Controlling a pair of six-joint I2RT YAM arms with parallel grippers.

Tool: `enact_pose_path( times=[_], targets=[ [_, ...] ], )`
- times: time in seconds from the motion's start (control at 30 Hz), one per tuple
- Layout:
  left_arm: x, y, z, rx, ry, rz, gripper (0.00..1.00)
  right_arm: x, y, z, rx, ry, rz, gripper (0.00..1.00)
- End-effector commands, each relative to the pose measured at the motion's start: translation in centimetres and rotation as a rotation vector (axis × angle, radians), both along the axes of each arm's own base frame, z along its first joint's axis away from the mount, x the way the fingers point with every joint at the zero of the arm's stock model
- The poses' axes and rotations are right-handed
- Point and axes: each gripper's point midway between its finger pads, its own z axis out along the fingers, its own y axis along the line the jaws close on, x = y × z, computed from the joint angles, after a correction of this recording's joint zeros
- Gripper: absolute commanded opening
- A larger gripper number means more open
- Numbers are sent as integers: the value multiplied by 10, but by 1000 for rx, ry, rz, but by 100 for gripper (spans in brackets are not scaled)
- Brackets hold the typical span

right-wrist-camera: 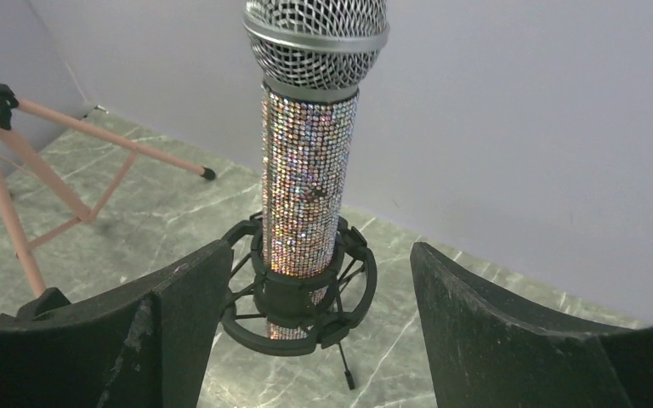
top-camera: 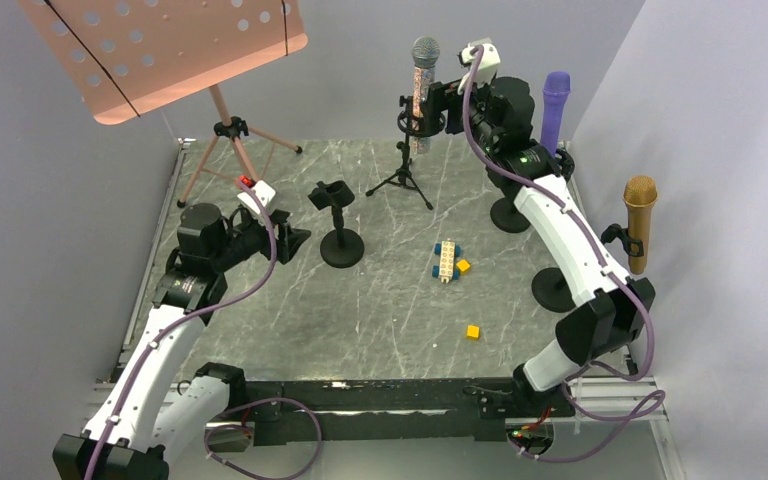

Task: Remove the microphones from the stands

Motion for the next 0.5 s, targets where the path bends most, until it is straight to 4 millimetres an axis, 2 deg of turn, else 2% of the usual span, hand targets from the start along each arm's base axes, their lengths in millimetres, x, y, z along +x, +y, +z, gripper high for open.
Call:
enact_pose_path(
  times=[0.0, 0.13, 0.23, 0.37, 0.47],
  targets=[
    [-2, -9, 24, -10, -80, -62, 66, 0, 17, 24, 63, -73, 101, 81],
    [-2, -10, 24, -30, -65, -61, 67, 10, 29, 26, 32, -138, 144, 81],
    [-3, -13, 29, -47, -63, -72, 67, 26, 32, 22, 38, -129, 111, 78],
    [-2, -12, 33, -48, -74, -65, 67, 42, 29, 15, 34, -111, 55, 69],
    [-2, -10, 35, -44, -87, -59, 68, 45, 28, 4, 6, -85, 48, 62]
  ],
)
